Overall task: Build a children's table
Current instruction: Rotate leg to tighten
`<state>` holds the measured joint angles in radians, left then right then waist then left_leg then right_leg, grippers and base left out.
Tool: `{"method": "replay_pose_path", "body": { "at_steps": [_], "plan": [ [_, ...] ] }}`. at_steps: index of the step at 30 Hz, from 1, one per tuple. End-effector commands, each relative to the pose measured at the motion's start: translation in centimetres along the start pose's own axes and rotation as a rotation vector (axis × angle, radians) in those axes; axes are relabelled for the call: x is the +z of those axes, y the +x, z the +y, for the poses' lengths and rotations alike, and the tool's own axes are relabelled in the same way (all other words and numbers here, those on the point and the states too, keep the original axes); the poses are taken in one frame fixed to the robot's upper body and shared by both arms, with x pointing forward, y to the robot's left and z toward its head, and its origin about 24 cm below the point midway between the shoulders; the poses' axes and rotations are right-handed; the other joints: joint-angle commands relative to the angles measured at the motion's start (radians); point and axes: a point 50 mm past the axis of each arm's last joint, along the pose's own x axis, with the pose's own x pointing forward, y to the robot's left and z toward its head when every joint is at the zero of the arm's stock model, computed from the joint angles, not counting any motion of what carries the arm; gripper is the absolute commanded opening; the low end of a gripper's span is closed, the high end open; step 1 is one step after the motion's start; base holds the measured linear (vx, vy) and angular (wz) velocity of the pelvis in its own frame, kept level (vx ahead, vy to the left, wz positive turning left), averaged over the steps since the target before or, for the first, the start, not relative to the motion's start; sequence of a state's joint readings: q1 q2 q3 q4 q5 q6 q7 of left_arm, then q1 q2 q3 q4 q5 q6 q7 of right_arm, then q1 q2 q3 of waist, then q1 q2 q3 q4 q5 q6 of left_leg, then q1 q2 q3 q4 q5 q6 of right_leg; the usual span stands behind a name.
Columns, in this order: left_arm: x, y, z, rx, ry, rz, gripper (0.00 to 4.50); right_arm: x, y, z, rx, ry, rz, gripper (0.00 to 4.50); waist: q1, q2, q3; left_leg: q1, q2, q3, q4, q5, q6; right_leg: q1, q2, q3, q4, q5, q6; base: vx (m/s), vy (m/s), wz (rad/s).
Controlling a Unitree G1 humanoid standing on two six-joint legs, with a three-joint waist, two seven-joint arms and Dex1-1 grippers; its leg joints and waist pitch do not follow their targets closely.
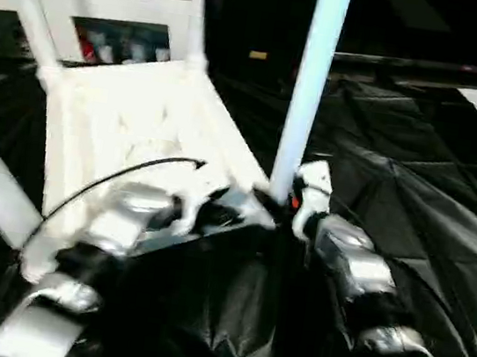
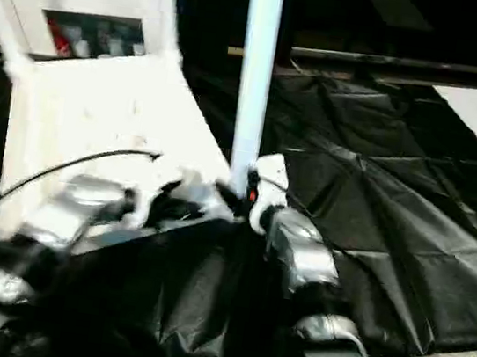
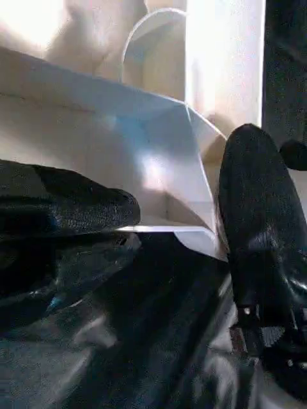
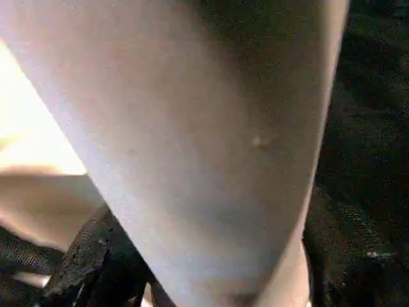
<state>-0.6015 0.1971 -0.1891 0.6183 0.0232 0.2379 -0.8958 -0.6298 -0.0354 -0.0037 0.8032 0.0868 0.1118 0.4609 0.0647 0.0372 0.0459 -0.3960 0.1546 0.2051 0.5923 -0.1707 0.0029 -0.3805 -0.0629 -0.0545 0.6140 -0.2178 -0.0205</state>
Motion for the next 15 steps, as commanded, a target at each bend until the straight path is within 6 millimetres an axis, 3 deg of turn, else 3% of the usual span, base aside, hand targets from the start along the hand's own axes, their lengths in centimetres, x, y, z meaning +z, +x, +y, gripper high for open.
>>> {"method": "replay_pose_path", "body": {
  "at_steps": [1, 2, 3, 5, 9, 12, 15],
  "plan": [
    [3.5, 2.2, -1.2, -0.011, 0.045, -0.138, 0.0, -1.9, 1.4, 3.9, 0.138, -0.002, 0.073, 2.72, -0.002, -0.005, -0.049, 0.043, 0.09, -0.052, -0.085, -0.357, -0.054, 0.008, -0.114, 0.062, -0.098, -0.305, -0.177, 0.0, 0.0, 0.0],
    [3.6, 2.3, -1.4, -0.026, 0.051, -0.141, 0.0, -1.7, 1.3, 4.0, 0.159, 0.002, 0.056, 3.28, 0.002, -0.005, -0.051, 0.042, 0.091, -0.052, -0.084, -0.337, -0.04, 0.011, -0.116, 0.063, -0.096, -0.283, -0.182, 0.0, 0.0, 0.0],
    [3.6, 2.3, -1.6, -0.043, 0.055, -0.145, 0.0, -1.5, 1.3, 4.0, 0.176, 0.023, 0.044, 3.42, 0.001, -0.006, -0.051, 0.037, 0.09, -0.052, -0.084, -0.324, -0.032, 0.015, -0.115, 0.062, -0.095, -0.272, -0.183, 0.0, 0.0, 0.0],
    [3.7, 2.3, -2.1, -0.102, 0.068, -0.163, 0.0, -1.2, 1.1, 3.9, 0.212, 0.048, 0.031, 3.44, 0.003, -0.004, -0.053, 0.033, 0.09, -0.05, -0.084, -0.29, -0.008, 0.019, -0.111, 0.059, -0.09, -0.239, -0.186, 0.0, 0.0, 0.0],
    [3.2, 1.7, -2.6, -0.197, 0.092, -0.157, 0.0, -1.2, 0.4, 3.4, 0.305, -0.02, 0.048, 3.89, 0.007, -0.004, -0.056, 0.029, 0.092, -0.049, -0.082, -0.252, 0.012, 0.026, -0.109, 0.055, -0.081, -0.174, -0.2, 0.0, 0.0, 0.0],
    [2.4, 0.9, -2.8, -0.264, 0.111, -0.125, 0.0, -1.3, -0.6, 2.6, 0.388, -0.11, 0.07, 4.27, 0.009, -0.001, -0.062, 0.026, 0.093, -0.047, -0.076, -0.199, 0.035, 0.029, -0.106, 0.051, -0.07, -0.077, -0.221, 0.0, 0.0, 0.0],
    [1.9, 0.3, -2.8, -0.307, 0.127, -0.1, 0.0, -1.3, -1.4, 2.2, 0.448, -0.147, 0.082, 4.27, 0.017, 0.0, -0.064, 0.027, 0.095, -0.042, -0.069, -0.166, 0.067, 0.027, -0.104, 0.049, -0.062, 0.0, -0.242, 0.0, 0.0, 0.0]
  ]
}}
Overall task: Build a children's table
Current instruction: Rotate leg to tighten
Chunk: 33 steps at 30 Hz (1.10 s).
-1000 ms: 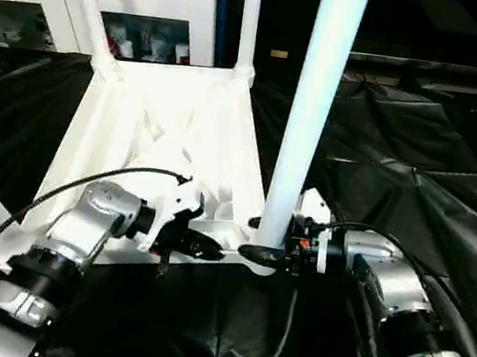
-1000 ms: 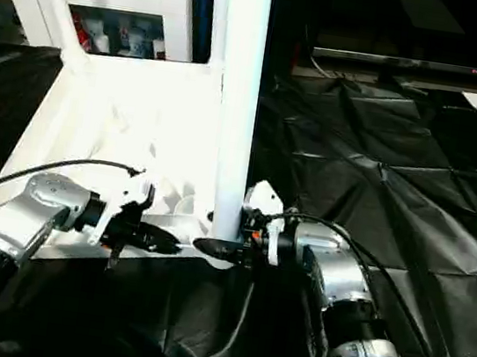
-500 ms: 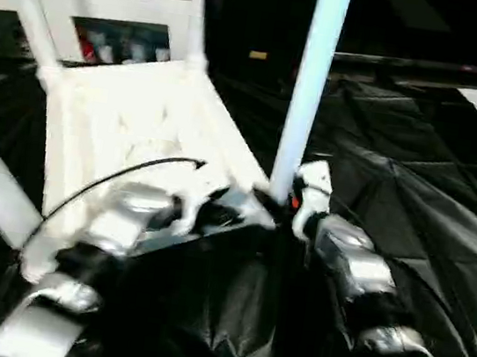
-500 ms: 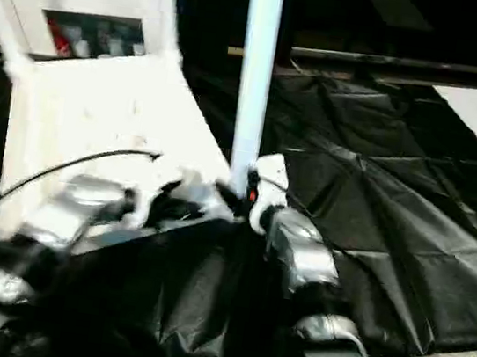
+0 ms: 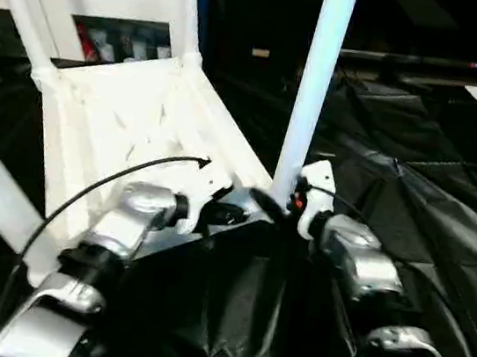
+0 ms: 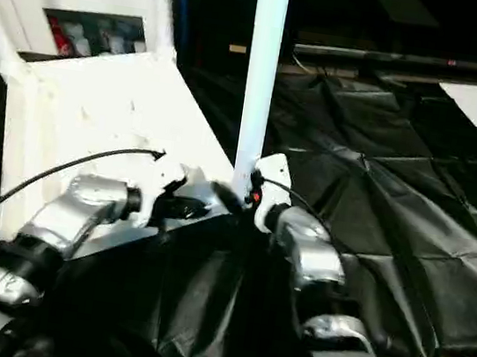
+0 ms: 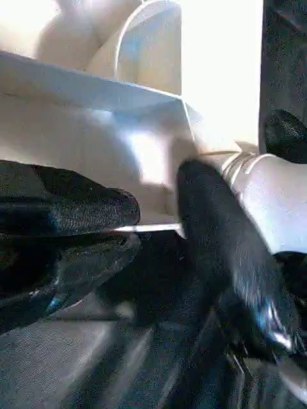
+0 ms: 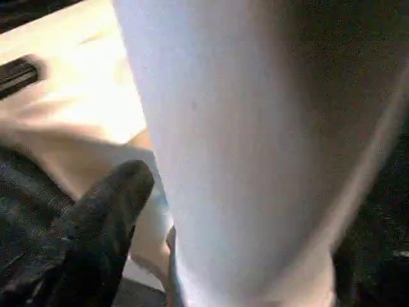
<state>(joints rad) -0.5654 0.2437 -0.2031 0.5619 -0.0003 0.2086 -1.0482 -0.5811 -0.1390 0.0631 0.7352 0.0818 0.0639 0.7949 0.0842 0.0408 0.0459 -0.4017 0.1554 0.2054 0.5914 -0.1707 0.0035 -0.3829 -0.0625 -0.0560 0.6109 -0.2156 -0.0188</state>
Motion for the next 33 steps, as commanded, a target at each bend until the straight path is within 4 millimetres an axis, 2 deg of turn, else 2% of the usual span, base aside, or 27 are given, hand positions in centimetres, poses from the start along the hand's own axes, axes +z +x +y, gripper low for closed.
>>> {"method": "replay_pose_path", "body": {
  "at_steps": [1, 4, 6, 8, 9, 11, 14, 19, 21, 24, 26, 28, 30, 31, 33],
  "plan": [
    [1.9, 1.3, -2.1, -0.206, 0.092, -0.07, 0.0, -0.9, 0.6, 2.4, 0.228, -0.029, 0.069, 4.27, 0.004, -0.005, -0.063, 0.031, 0.093, -0.042, -0.068, -0.168, 0.073, 0.032, -0.105, 0.05, -0.06, -0.009, -0.243, 0.0, 0.0, 0.0],
    [1.5, 0.5, -2.2, -0.252, 0.1, -0.054, 0.0, -0.8, -0.6, 2.3, 0.33, -0.038, 0.09, 4.27, 0.013, -0.003, -0.06, 0.034, 0.097, -0.042, -0.07, -0.194, 0.068, 0.03, -0.105, 0.05, -0.064, -0.063, -0.239, 0.0, 0.0, 0.0],
    [1.3, 0.1, -2.3, -0.276, 0.09, -0.041, 0.0, -0.9, -1.1, 2.2, 0.365, -0.042, 0.116, 4.27, 0.015, -0.002, -0.057, 0.038, 0.099, -0.043, -0.076, -0.24, 0.04, 0.026, -0.105, 0.05, -0.07, -0.135, -0.234, 0.0, 0.0, 0.0],
    [1.1, -0.4, -2.4, -0.311, 0.086, -0.027, 0.0, -1.0, -1.5, 2.2, 0.404, -0.041, 0.134, 4.27, 0.016, -0.003, -0.057, 0.041, 0.1, -0.045, -0.079, -0.26, 0.021, 0.026, -0.106, 0.051, -0.071, -0.159, -0.232, 0.0, 0.0, 0.0],
    [1.0, -0.5, -2.5, -0.322, 0.083, -0.023, 0.0, -1.1, -1.7, 2.2, 0.422, -0.04, 0.14, 4.27, 0.015, -0.004, -0.056, 0.039, 0.099, -0.044, -0.08, -0.261, 0.019, 0.025, -0.105, 0.052, -0.071, -0.161, -0.232, 0.0, 0.0, 0.0],
    [0.9, -0.8, -2.6, -0.338, 0.076, -0.018, 0.0, -1.1, -2.0, 2.2, 0.448, -0.037, 0.149, 3.94, 0.017, -0.004, -0.057, 0.039, 0.099, -0.044, -0.079, -0.249, 0.016, 0.026, -0.106, 0.052, -0.068, -0.143, -0.232, 0.0, 0.0, 0.0],
    [0.6, -1.4, -3.0, -0.387, 0.064, 0.001, 0.0, -1.1, -2.4, 2.5, 0.49, -0.028, 0.157, 3.76, 0.021, -0.004, -0.059, 0.038, 0.098, -0.043, -0.076, -0.217, 0.03, 0.026, -0.106, 0.051, -0.065, -0.107, -0.236, 0.0, 0.0, 0.0],
    [0.3, -1.6, -3.2, -0.41, 0.057, 0.013, 0.0, -1.3, -2.5, 2.9, 0.524, -0.014, 0.165, 3.42, 0.024, -0.004, -0.058, 0.039, 0.098, -0.043, -0.076, -0.224, 0.027, 0.026, -0.107, 0.051, -0.067, -0.127, -0.235, 0.0, 0.0, 0.0],
    [0.3, -1.7, -3.3, -0.412, 0.056, 0.015, 0.0, -1.4, -2.5, 3.0, 0.532, -0.009, 0.168, 3.15, 0.024, -0.004, -0.057, 0.041, 0.098, -0.043, -0.077, -0.238, 0.02, 0.024, -0.107, 0.052, -0.07, -0.15, -0.232, 0.0, 0.0, 0.0],
    [0.4, -1.5, -3.1, -0.378, 0.054, 0.001, 0.0, -1.7, -2.4, 3.4, 0.527, -0.002, 0.173, 3.08, 0.024, -0.004, -0.057, 0.043, 0.099, -0.044, -0.079, -0.247, 0.009, 0.022, -0.106, 0.053, -0.071, -0.162, -0.227, 0.0, 0.0, 0.0],
    [0.6, -1.2, -2.8, -0.333, 0.057, -0.006, 0.0, -1.8, -1.9, 3.4, 0.465, 0.022, 0.157, 2.75, 0.024, -0.003, -0.058, 0.04, 0.097, -0.044, -0.078, -0.239, 0.008, 0.024, -0.107, 0.053, -0.069, -0.147, -0.228, 0.0, 0.0, 0.0],
    [0.8, -0.9, -2.4, -0.286, 0.054, -0.012, 0.0, -1.8, -1.4, 3.2, 0.406, 0.044, 0.145, 2.73, 0.021, -0.003, -0.055, 0.04, 0.097, -0.045, -0.081, -0.255, -0.001, 0.021, -0.109, 0.054, -0.072, -0.169, -0.227, 0.0, 0.0, 0.0],
    [1.3, -0.3, -1.9, -0.204, 0.052, -0.038, 0.0, -1.9, -0.4, 2.8, 0.279, 0.072, 0.12, 2.66, 0.016, -0.003, -0.053, 0.045, 0.095, -0.048, -0.081, -0.293, -0.022, 0.019, -0.114, 0.055, -0.08, -0.232, -0.222, 0.0, 0.0, 0.0],
    [1.8, 0.3, -1.5, -0.145, 0.044, -0.062, 0.0, -2.0, 0.4, 2.5, 0.162, 0.114, 0.115, 2.64, 0.013, -0.002, -0.051, 0.044, 0.093, -0.05, -0.082, -0.309, -0.032, 0.019, -0.115, 0.056, -0.084, -0.274, -0.212, 0.0, 0.0, 0.0],
    [2.4, 1.0, -1.1, -0.084, 0.031, -0.083, 0.0, -2.1, 1.3, 2.4, 0.042, 0.139, 0.106, 2.64, -0.003, -0.001, -0.048, 0.046, 0.092, -0.058, -0.087, -0.355, -0.063, 0.016, -0.116, 0.055, -0.09, -0.358, -0.188, 0.0, 0.0, 0.0]
  ]
}}
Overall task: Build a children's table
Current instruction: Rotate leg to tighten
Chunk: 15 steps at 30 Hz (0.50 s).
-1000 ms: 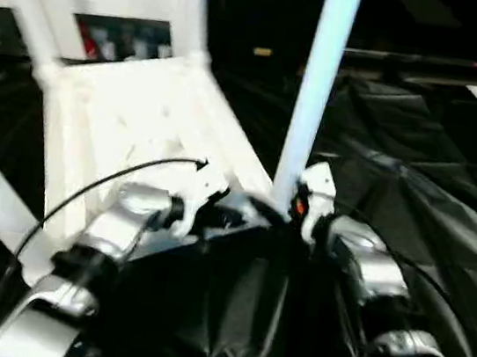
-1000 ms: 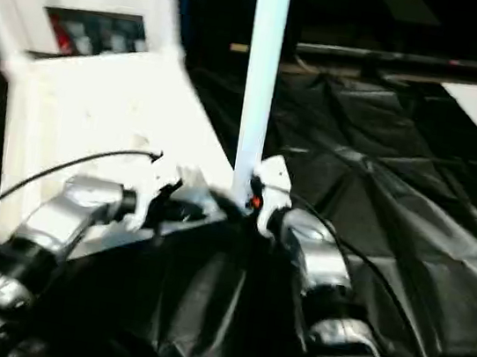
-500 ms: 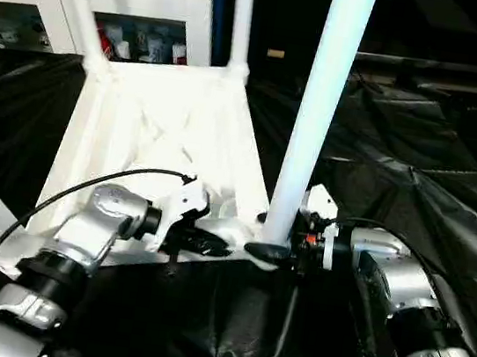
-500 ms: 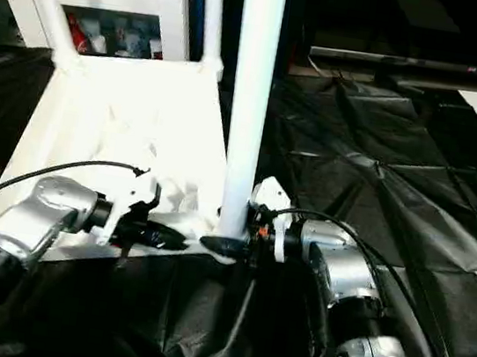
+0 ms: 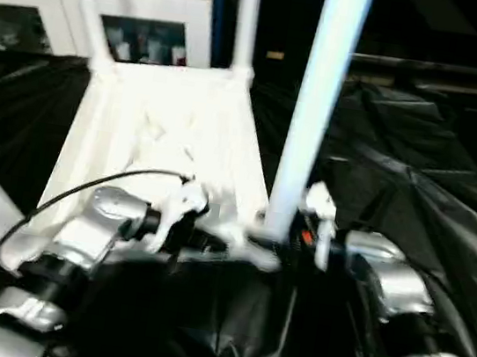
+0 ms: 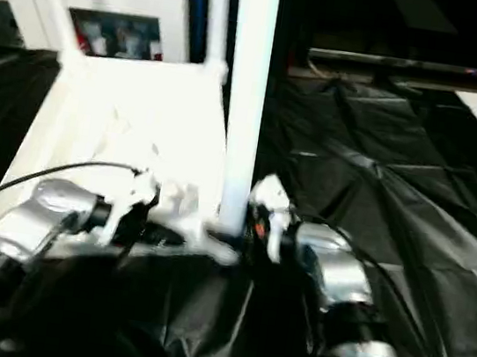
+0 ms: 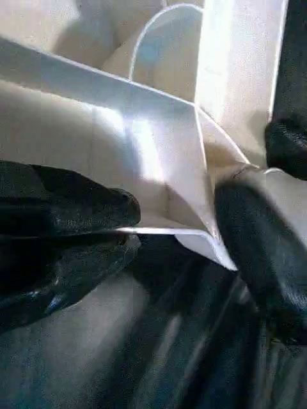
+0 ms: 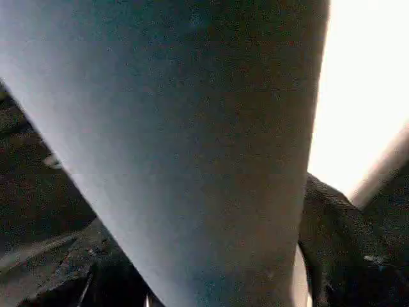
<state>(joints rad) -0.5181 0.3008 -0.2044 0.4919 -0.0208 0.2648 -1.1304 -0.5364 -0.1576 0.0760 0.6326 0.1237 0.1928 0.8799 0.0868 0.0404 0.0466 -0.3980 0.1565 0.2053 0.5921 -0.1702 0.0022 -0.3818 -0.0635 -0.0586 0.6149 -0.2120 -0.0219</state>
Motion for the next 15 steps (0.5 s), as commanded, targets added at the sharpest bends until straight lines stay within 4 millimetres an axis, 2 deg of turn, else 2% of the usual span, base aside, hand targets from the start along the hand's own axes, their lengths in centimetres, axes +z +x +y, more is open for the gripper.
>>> {"method": "replay_pose_path", "body": {
  "at_steps": [1, 2, 4, 5, 7, 9, 10, 11, 12, 14, 15],
  "plan": [
    [3.6, 2.7, -0.6, -0.011, 0.062, -0.117, 0.0, -1.8, 2.5, 1.4, -0.082, 0.077, 0.067, 2.63, -0.006, -0.001, -0.049, 0.043, 0.091, -0.058, -0.088, -0.356, -0.062, 0.015, -0.115, 0.058, -0.094, -0.362, -0.185, 0.0, 0.0, 0.0],
    [3.9, 3.0, -0.5, 0.01, 0.064, -0.122, 0.0, -1.8, 3.0, 1.3, -0.141, 0.088, 0.059, 2.63, -0.018, -0.001, -0.047, 0.035, 0.09, -0.065, -0.094, -0.382, -0.074, 0.02, -0.115, 0.055, -0.095, -0.393, -0.165, 0.0, 0.0, 0.0],
    [4.4, 3.9, -0.2, 0.082, 0.057, -0.124, 0.0, -1.8, 4.0, 1.4, -0.259, 0.103, 0.059, 2.63, -0.029, -0.002, -0.048, 0.038, 0.088, -0.063, -0.095, -0.396, -0.082, 0.013, -0.113, 0.057, -0.097, -0.386, -0.161, 0.0, 0.0, 0.0],
    [4.4, 3.9, -0.2, 0.084, 0.056, -0.125, 0.0, -1.8, 4.1, 1.4, -0.264, 0.103, 0.058, 2.63, -0.033, -0.001, -0.049, 0.04, 0.087, -0.063, -0.092, -0.396, -0.08, 0.012, -0.114, 0.058, -0.098, -0.373, -0.167, 0.0, 0.0, 0.0],
    [4.9, 4.5, 0.0, 0.143, 0.048, -0.147, 0.0, -1.5, 4.8, 1.5, -0.354, 0.105, 0.036, 2.63, -0.034, 0.001, -0.048, 0.044, 0.086, -0.059, -0.089, -0.396, -0.074, 0.007, -0.114, 0.06, -0.102, -0.366, -0.17, 0.0, 0.0, 0.0],
    [5.0, 4.7, 0.0, 0.152, 0.043, -0.156, 0.0, -1.3, 5.1, 1.5, -0.377, 0.096, 0.02, 2.63, -0.032, 0.0, -0.05, 0.042, 0.086, -0.057, -0.087, -0.374, -0.061, 0.011, -0.115, 0.061, -0.101, -0.337, -0.175, 0.0, 0.0, 0.0],
    [5.1, 4.9, -0.1, 0.145, 0.045, -0.161, 0.0, -0.9, 5.4, 1.8, -0.361, 0.06, -0.007, 2.96, -0.03, 0.002, -0.051, 0.039, 0.087, -0.055, -0.088, -0.351, -0.049, 0.014, -0.113, 0.061, -0.099, -0.306, -0.176, 0.0, 0.0, 0.0],
    [5.1, 5.0, -0.3, 0.12, 0.051, -0.162, 0.0, -0.6, 5.5, 2.1, -0.316, 0.067, -0.04, 3.16, -0.031, -0.002, -0.053, 0.036, 0.086, -0.052, -0.086, -0.33, -0.037, 0.018, -0.111, 0.059, -0.095, -0.27, -0.181, 0.0, 0.0, 0.0],
    [5.1, 5.0, -0.5, 0.105, 0.055, -0.162, 0.0, -0.3, 5.4, 2.2, -0.274, 0.089, -0.065, 3.29, -0.029, -0.002, -0.054, 0.033, 0.085, -0.051, -0.085, -0.306, -0.019, 0.022, -0.11, 0.059, -0.093, -0.242, -0.185, 0.0, 0.0, 0.0],
    [4.8, 4.8, -0.6, 0.081, 0.063, -0.155, 0.0, -0.1, 5.2, 2.4, -0.208, 0.107, -0.087, 3.38, -0.028, 0.0, -0.055, 0.031, 0.086, -0.05, -0.084, -0.284, -0.005, 0.024, -0.11, 0.059, -0.09, -0.212, -0.192, 0.0, 0.0, 0.0],
    [4.6, 4.6, -0.6, 0.072, 0.065, -0.15, 0.0, -0.1, 5.1, 2.4, -0.186, 0.098, -0.088, 3.65, -0.025, -0.001, -0.055, 0.031, 0.087, -0.049, -0.082, -0.263, 0.015, 0.027, -0.109, 0.057, -0.087, -0.181, -0.202, 0.0, 0.0, 0.0]
  ]
}}
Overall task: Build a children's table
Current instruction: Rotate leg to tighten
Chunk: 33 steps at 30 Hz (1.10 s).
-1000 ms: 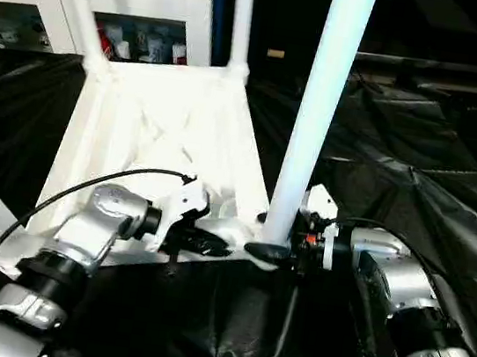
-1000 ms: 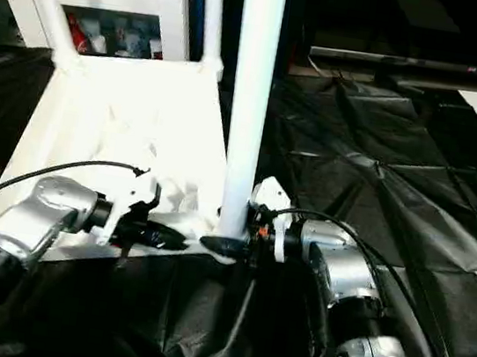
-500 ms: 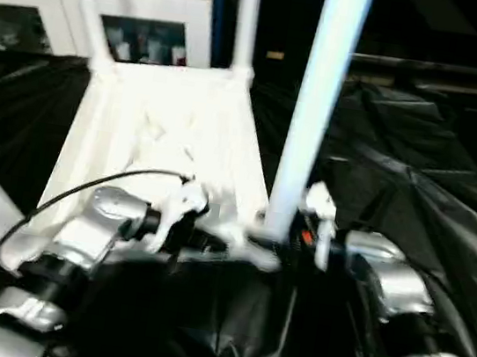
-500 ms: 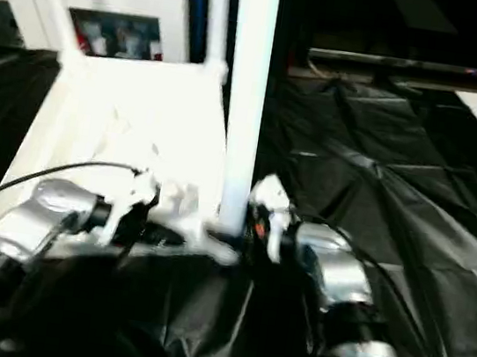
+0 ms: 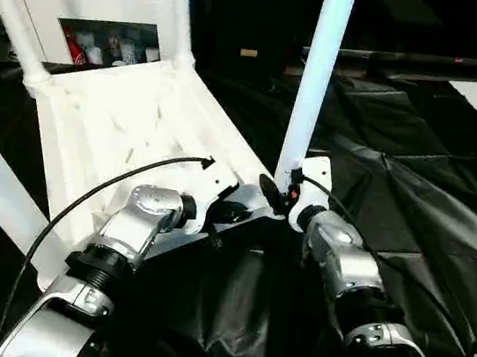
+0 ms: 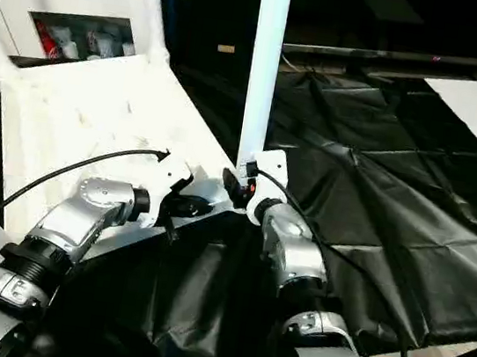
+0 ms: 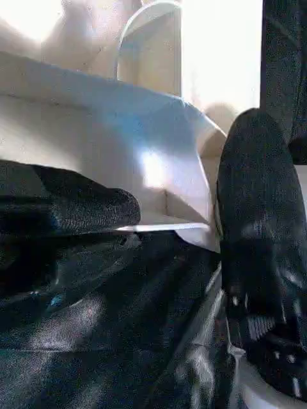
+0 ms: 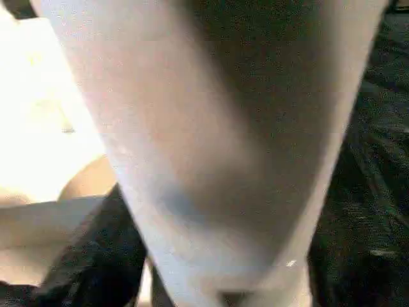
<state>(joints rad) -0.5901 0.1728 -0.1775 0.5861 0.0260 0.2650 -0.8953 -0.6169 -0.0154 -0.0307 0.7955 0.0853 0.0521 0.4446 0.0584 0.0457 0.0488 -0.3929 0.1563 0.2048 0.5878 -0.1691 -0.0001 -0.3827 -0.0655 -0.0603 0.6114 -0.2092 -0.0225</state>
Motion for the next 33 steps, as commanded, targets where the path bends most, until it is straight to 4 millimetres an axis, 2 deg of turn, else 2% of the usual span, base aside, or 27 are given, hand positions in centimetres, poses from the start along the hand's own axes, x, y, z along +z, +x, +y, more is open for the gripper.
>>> {"method": "replay_pose_path", "body": {
  "at_steps": [1, 5, 8, 10, 14, 15, 18, 22, 25, 29, 32, 33],
  "plan": [
    [2.7, 1.3, -1.6, -0.122, 0.081, -0.109, 0.0, -1.3, 0.8, 3.8, 0.241, 0.029, 0.05, 3.65, 0.003, -0.005, -0.059, 0.026, 0.087, -0.048, -0.077, -0.256, 0.021, 0.028, -0.106, 0.058, -0.083, -0.173, -0.206, 0.0, 0.0, 0.0],
    [2.1, 0.5, -1.5, -0.164, 0.086, -0.088, 0.0, -1.3, 0.2, 3.5, 0.324, -0.039, 0.065, 3.92, 0.004, -0.006, -0.058, 0.025, 0.089, -0.046, -0.075, -0.241, 0.032, 0.03, -0.106, 0.056, -0.078, -0.145, -0.226, 0.0, 0.0, 0.0],
    [1.6, -0.3, -1.7, -0.224, 0.091, -0.072, 0.0, -1.3, -0.5, 3.0, 0.4, -0.077, 0.082, 3.92, 0.007, -0.006, -0.059, 0.024, 0.09, -0.045, -0.074, -0.234, 0.041, 0.033, -0.102, 0.053, -0.074, -0.139, -0.227, 0.0, 0.0, 0.0],
    [1.1, -1.1, -1.8, -0.293, 0.1, -0.052, 0.0, -1.2, -1.5, 2.5, 0.493, -0.117, 0.097, 3.92, 0.013, -0.005, -0.059, 0.028, 0.093, -0.042, -0.074, -0.245, 0.041, 0.028, -0.101, 0.053, -0.076, -0.151, -0.23, 0.0, 0.0, 0.0],
    [0.5, -2.0, -1.9, -0.355, 0.115, -0.014, 0.0, -1.0, -2.4, 2.0, 0.578, -0.171, 0.096, 3.92, 0.026, -0.003, -0.057, 0.032, 0.097, -0.042, -0.078, -0.262, 0.028, 0.023, -0.101, 0.054, -0.075, -0.174, -0.226, 0.0, 0.0, 0.0],
    [0.3, -2.3, -1.9, -0.368, 0.119, -0.004, 0.0, -0.9, -2.7, 1.8, 0.607, -0.161, 0.1, 3.92, 0.029, -0.005, -0.056, 0.034, 0.096, -0.041, -0.078, -0.272, 0.02, 0.021, -0.102, 0.055, -0.077, -0.183, -0.227, 0.0, 0.0, 0.0],
    [0.1, -3.0, -1.9, -0.41, 0.123, 0.02, 0.0, -0.9, -3.6, 1.4, 0.69, -0.149, 0.128, 3.92, 0.034, -0.002, -0.057, 0.033, 0.097, -0.042, -0.079, -0.272, 0.017, 0.024, -0.101, 0.054, -0.075, -0.185, -0.221, 0.0, 0.0, 0.0],
    [-0.3, -3.7, -1.9, -0.457, 0.125, 0.05, 0.0, -0.9, -4.4, 1.1, 0.766, -0.138, 0.173, 3.54, 0.04, -0.009, -0.058, 0.031, 0.095, -0.041, -0.076, -0.248, 0.028, 0.026, -0.104, 0.053, -0.073, -0.166, -0.228, 0.0, 0.0, 0.0],
    [-0.3, -3.9, -2.0, -0.476, 0.123, 0.057, 0.0, -1.1, -4.7, 1.0, 0.794, -0.132, 0.193, 3.13, 0.046, -0.008, -0.057, 0.032, 0.097, -0.041, -0.076, -0.246, 0.024, 0.023, -0.106, 0.054, -0.074, -0.188, -0.224, 0.0, 0.0, 0.0],
    [-0.5, -4.2, -2.3, -0.504, 0.11, 0.065, 0.0, -1.4, -5.0, 1.2, 0.823, -0.12, 0.215, 2.93, 0.048, -0.011, -0.058, 0.032, 0.096, -0.042, -0.077, -0.243, 0.018, 0.023, -0.105, 0.053, -0.073, -0.19, -0.221, 0.0, 0.0, 0.0],
    [-0.6, -4.2, -2.4, -0.506, 0.104, 0.064, 0.0, -1.5, -5.0, 1.5, 0.829, -0.112, 0.221, 2.69, 0.048, -0.01, -0.058, 0.033, 0.096, -0.041, -0.077, -0.243, 0.016, 0.022, -0.104, 0.053, -0.073, -0.19, -0.221, 0.0, 0.0, 0.0],
    [-0.6, -4.1, -2.4, -0.497, 0.1, 0.063, 0.0, -1.6, -4.9, 1.6, 0.82, -0.109, 0.218, 2.67, 0.048, -0.013, -0.058, 0.033, 0.096, -0.041, -0.077, -0.241, 0.015, 0.023, -0.105, 0.053, -0.072, -0.188, -0.221, 0.0, 0.0, 0.0]
  ]
}}
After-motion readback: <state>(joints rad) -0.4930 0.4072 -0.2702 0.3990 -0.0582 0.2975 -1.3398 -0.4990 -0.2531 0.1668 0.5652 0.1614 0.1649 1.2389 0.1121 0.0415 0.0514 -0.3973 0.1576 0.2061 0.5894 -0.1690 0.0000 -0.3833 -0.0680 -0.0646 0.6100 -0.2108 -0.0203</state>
